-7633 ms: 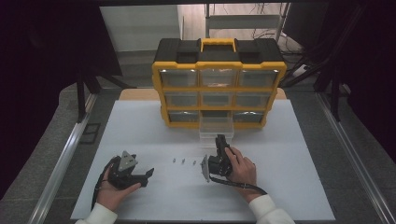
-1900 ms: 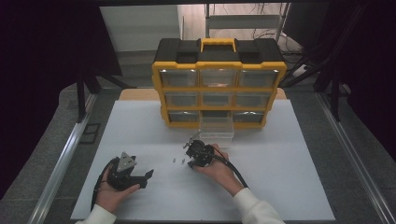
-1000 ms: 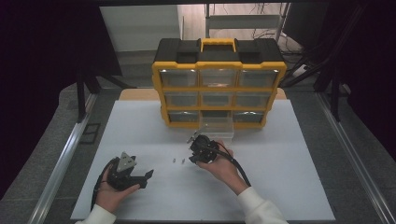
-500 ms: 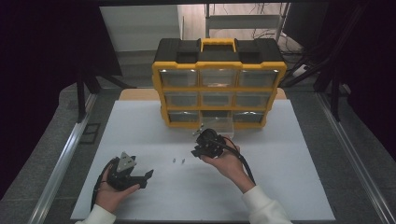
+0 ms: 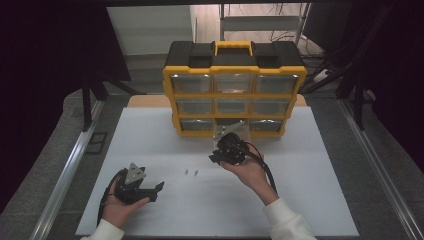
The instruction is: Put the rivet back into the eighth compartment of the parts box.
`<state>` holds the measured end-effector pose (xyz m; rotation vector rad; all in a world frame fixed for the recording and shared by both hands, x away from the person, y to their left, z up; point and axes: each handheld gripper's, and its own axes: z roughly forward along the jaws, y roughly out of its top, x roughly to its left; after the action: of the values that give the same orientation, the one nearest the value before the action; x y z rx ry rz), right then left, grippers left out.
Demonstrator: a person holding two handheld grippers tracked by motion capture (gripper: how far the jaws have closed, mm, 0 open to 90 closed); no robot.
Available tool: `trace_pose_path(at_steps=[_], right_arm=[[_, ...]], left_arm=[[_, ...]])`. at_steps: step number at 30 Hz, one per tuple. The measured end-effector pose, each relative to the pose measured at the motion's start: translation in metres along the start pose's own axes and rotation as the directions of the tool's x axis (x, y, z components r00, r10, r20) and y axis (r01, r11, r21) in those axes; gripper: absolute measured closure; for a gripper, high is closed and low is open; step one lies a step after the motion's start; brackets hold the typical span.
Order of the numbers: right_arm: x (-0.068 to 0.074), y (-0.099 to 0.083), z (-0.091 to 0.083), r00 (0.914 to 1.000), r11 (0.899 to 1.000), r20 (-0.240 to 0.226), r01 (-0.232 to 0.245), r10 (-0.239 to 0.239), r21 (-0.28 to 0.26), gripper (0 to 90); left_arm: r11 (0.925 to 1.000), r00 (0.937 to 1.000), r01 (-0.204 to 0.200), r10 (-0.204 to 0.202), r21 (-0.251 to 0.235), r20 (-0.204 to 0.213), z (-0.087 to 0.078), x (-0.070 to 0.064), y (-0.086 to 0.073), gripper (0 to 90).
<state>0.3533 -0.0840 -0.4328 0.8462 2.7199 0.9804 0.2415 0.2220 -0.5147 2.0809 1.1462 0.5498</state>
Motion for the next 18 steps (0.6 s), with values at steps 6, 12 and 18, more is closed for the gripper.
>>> trace_pose_path(at_steps=[6, 12, 18], right_arm=[[-0.002, 0.001, -0.006, 1.0000, 1.000, 0.005, -0.008, 0.008, -0.014, 73.8], [-0.005, 0.001, -0.011, 0.9998, 0.999, 0.008, -0.017, 0.017, -0.029, 73.8], [-0.008, 0.001, -0.015, 0.9997, 0.999, 0.012, -0.020, 0.021, -0.041, 73.8]], left_arm=[[1.0000, 1.0000, -0.002, 0.002, 0.004, 0.001, 0.000, 0.000, 0.000, 15.3], [1.0000, 1.0000, -0.002, 0.002, 0.002, 0.000, 0.000, 0.000, 0.000, 15.3], [1.0000, 1.0000, -0.002, 0.002, 0.003, 0.001, 0.000, 0.000, 0.000, 15.3]])
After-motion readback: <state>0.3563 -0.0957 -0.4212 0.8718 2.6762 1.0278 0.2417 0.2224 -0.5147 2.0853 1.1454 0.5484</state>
